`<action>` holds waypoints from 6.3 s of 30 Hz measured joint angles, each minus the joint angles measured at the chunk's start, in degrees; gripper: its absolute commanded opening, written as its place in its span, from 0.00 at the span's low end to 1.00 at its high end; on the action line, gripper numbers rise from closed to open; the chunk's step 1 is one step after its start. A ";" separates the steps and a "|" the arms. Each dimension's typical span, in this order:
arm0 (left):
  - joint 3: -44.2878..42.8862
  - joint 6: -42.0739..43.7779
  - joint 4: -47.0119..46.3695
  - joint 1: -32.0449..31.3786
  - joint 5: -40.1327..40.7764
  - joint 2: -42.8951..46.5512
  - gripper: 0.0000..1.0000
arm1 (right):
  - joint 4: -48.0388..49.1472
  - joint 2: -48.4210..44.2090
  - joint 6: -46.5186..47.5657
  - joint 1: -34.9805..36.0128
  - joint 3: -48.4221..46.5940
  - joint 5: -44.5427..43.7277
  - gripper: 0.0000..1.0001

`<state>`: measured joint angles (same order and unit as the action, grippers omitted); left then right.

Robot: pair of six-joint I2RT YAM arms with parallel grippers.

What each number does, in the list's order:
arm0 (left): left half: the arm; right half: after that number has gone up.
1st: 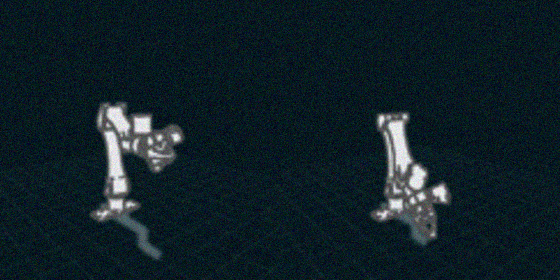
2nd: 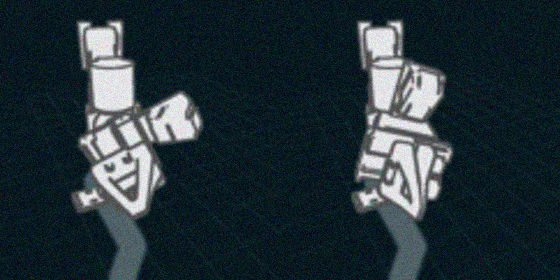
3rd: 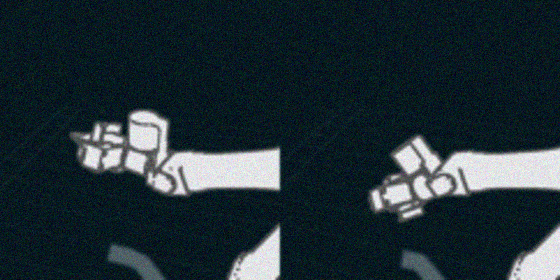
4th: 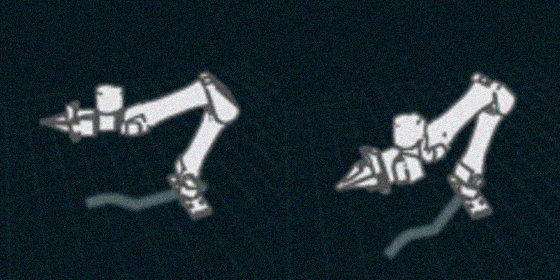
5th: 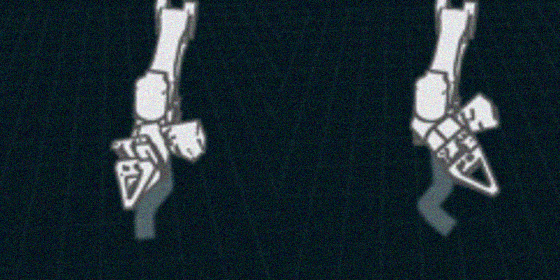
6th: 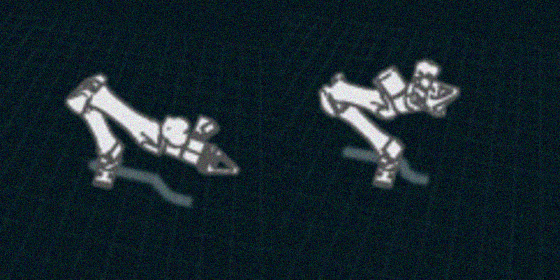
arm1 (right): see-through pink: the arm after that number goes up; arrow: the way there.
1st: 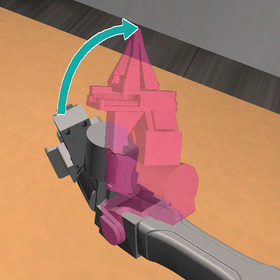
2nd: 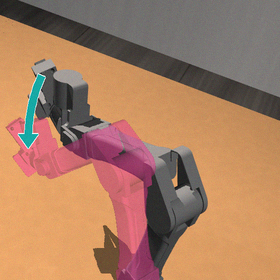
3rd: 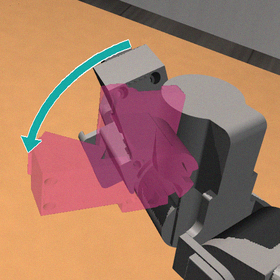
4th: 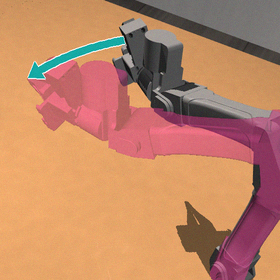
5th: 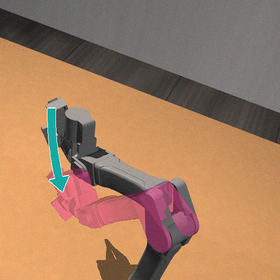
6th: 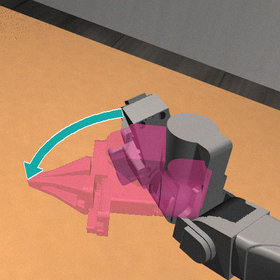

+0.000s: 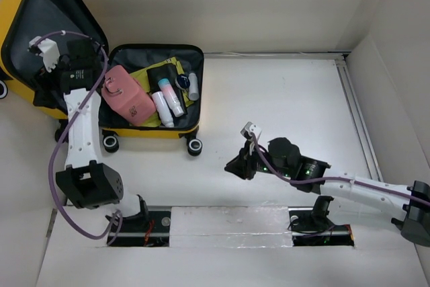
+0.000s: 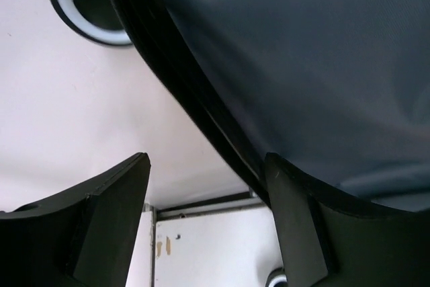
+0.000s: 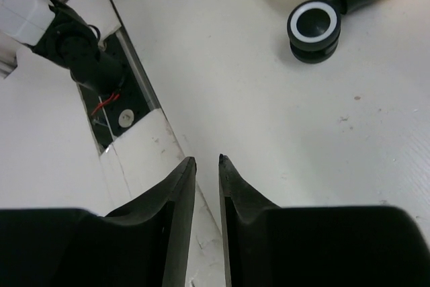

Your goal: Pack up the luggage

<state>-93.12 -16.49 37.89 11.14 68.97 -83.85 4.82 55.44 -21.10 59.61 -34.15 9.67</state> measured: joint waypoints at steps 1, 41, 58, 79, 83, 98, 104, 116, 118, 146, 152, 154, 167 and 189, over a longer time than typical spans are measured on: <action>-0.79 0.11 -0.02 0.68 0.09 -0.44 0.65 | -0.02 0.07 0.15 0.00 0.37 0.07 0.27; 0.85 -16.44 20.04 -69.85 2.38 -10.05 0.89 | -2.36 -1.27 -1.92 0.00 2.27 -6.91 0.41; 0.33 -9.38 -11.80 -45.90 -20.09 5.73 0.82 | -9.01 -0.24 -3.89 -4.04 -6.45 -15.72 0.00; -30.64 -7.74 -8.68 8.96 -52.76 -36.96 0.62 | -4.66 39.23 -2.21 -24.83 -36.26 -5.18 0.00; -28.81 -8.41 -9.16 9.09 -55.58 -39.01 0.60 | -4.04 47.08 -2.12 -26.80 -41.79 -2.89 0.00; 26.86 -23.80 -42.80 -3.65 -58.84 -13.42 0.60 | -3.43 51.15 -2.56 -38.53 -44.57 -3.04 0.00; 41.83 -27.63 -47.15 -12.52 -61.35 -6.12 0.60 | -7.23 52.46 -0.11 -46.56 -46.23 -4.66 0.01; 64.43 -36.85 -42.40 -34.36 -42.12 22.08 0.61 | -23.41 75.17 10.40 -46.90 -84.96 -3.02 0.05; 66.31 -37.75 -34.47 -39.98 -40.59 30.42 0.66 | -25.88 77.02 10.67 -46.23 -89.88 -2.64 0.15; -11.13 -22.10 -36.85 -12.39 -64.24 -18.97 0.55 | -17.70 -6.08 -2.80 -38.18 -2.64 -14.05 0.00; -17.99 -17.62 -27.15 -9.46 -71.32 -32.54 0.55 | -15.91 2.93 -3.10 -35.60 -2.29 -13.79 0.00; -13.94 -17.42 -26.40 -8.76 -73.35 -33.59 0.55 | -15.28 8.79 -2.67 -34.42 -4.94 -13.68 0.00; 34.60 -29.20 -52.48 -6.58 -69.55 -14.49 0.54 | -24.41 35.80 2.01 -33.90 -32.83 -15.80 0.00; 78.73 -36.72 -29.81 -39.23 -42.71 59.52 0.59 | -33.16 68.41 8.61 -34.67 -95.36 -3.96 0.58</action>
<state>-14.39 -53.21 8.08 -28.10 26.26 -24.34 -28.34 123.85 -12.49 24.95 -129.51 5.72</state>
